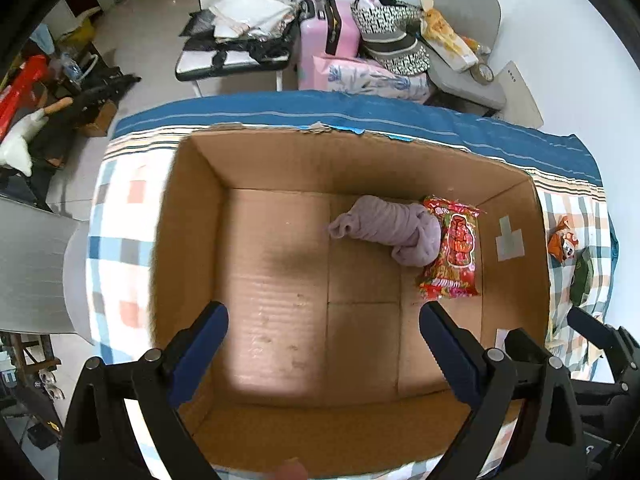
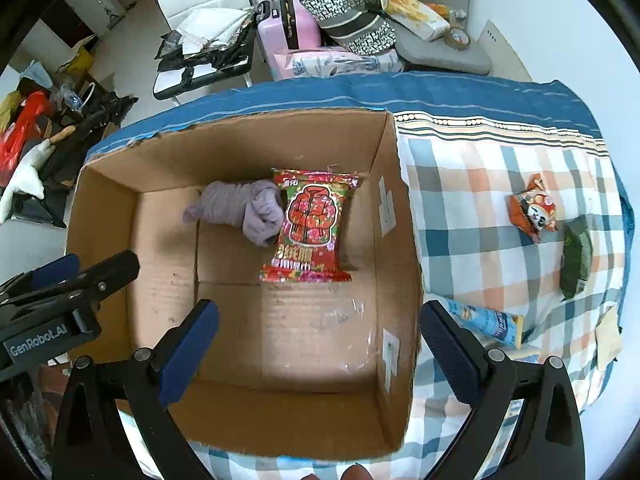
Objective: Organize soft objects
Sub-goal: 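Carry sock and red bag into the box and open both tools, then grasp the orange panda bag with the left tool while the right tool grasps the green bag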
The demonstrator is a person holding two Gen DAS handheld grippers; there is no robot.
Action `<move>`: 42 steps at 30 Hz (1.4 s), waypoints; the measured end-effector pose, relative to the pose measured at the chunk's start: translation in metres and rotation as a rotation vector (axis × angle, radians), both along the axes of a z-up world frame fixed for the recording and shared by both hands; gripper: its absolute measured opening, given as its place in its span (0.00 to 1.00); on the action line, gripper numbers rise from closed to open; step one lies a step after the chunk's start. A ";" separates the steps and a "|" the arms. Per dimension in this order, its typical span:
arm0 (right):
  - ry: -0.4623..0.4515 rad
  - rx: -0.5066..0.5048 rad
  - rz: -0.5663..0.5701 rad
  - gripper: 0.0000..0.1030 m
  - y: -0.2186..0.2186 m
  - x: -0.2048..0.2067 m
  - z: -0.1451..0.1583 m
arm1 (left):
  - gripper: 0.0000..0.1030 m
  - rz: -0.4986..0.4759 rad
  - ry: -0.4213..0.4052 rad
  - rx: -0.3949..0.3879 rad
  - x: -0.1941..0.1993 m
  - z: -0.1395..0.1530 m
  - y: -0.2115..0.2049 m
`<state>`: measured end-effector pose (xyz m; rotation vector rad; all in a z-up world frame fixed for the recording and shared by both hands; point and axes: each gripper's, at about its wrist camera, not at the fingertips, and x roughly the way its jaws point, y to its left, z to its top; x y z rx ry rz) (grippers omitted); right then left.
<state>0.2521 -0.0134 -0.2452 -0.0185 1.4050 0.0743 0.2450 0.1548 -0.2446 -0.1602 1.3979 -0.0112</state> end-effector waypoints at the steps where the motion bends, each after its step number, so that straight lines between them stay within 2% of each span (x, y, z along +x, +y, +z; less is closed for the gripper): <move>1: -0.006 -0.002 0.002 0.99 0.001 -0.004 0.003 | 0.95 0.001 -0.007 0.004 -0.003 0.003 0.000; 5: -0.035 -0.017 0.016 0.99 0.005 -0.022 0.018 | 0.99 0.011 -0.042 -0.004 -0.018 0.018 0.007; 11: -0.073 0.001 0.021 0.99 0.006 -0.049 0.045 | 0.99 0.016 -0.090 0.019 -0.046 0.043 0.009; 20: -0.129 0.057 0.038 0.99 -0.010 -0.086 0.086 | 0.99 0.005 -0.138 0.065 -0.080 0.078 -0.019; 25: -0.144 0.128 -0.024 0.99 -0.053 -0.094 0.101 | 0.99 -0.054 -0.191 0.079 -0.082 0.106 -0.064; 29: -0.164 0.161 -0.141 0.99 -0.120 -0.096 0.109 | 0.99 -0.136 -0.206 0.070 -0.067 0.116 -0.120; 33: -0.134 0.129 -0.276 0.99 -0.195 -0.098 0.090 | 0.99 -0.210 -0.166 0.068 -0.047 0.102 -0.184; 37: -0.050 0.123 -0.381 0.99 -0.259 -0.101 0.046 | 0.99 -0.288 -0.099 0.066 -0.020 0.074 -0.246; 40: 0.017 0.155 -0.458 0.99 -0.302 -0.101 0.003 | 0.99 -0.347 -0.064 0.105 0.004 0.053 -0.289; 42: 0.025 0.175 -0.502 0.99 -0.327 -0.098 -0.014 | 0.99 -0.385 -0.024 0.121 0.026 0.036 -0.317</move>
